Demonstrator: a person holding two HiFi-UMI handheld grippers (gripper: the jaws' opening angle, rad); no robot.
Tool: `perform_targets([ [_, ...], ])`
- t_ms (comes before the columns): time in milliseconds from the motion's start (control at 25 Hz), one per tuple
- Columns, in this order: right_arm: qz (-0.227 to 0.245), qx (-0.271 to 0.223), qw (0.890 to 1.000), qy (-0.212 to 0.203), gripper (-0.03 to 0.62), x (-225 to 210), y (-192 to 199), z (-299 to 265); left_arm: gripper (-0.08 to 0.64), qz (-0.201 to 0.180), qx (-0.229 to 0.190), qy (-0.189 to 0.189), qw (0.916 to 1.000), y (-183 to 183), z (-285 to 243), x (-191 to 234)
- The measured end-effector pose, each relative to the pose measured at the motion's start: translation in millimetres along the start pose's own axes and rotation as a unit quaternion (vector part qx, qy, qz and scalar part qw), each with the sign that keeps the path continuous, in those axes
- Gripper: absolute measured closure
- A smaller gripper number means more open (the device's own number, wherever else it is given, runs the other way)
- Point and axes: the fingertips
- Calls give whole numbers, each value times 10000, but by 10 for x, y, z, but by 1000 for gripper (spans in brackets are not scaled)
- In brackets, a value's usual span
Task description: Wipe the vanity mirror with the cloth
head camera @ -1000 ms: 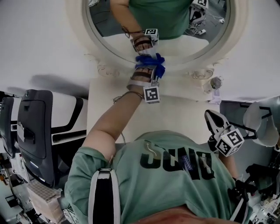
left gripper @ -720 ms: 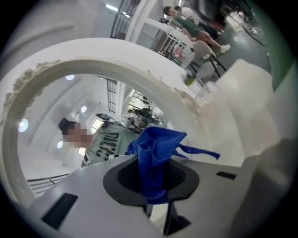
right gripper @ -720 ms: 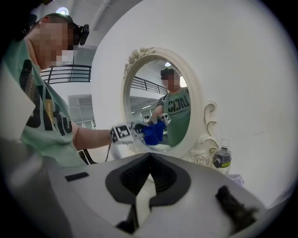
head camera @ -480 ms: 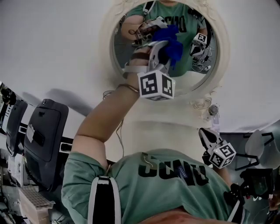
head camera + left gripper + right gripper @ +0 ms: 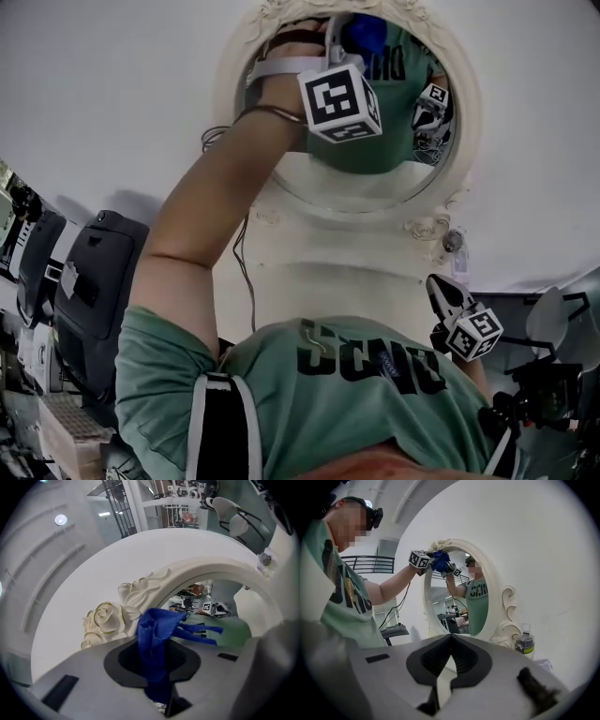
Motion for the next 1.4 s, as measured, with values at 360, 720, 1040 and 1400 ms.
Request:
perform_targets([
  [360,-36,83,9999,-44,584,45,31,-12,479,-310,-208,-91,9993,-127,129,-384],
  [720,-271,432,9984,249,584,-33,227,134,477,-641,-438,1191,9898,93,960,-2745],
  [1040,-426,783,9946,526,584,-77,365,278,477,-855,-60,2753,9575,627,1806,-4601],
  [1400,-331,781,9950,520,584,-102,259,323,485,-81,271,3372,9410,558,1938,-4861],
])
Point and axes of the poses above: the fingertips, and each gripper's own axes: z backward along the fingers, x to its left, y out of its underside, and after that the axes turned 7 degrees about -y, right-handed
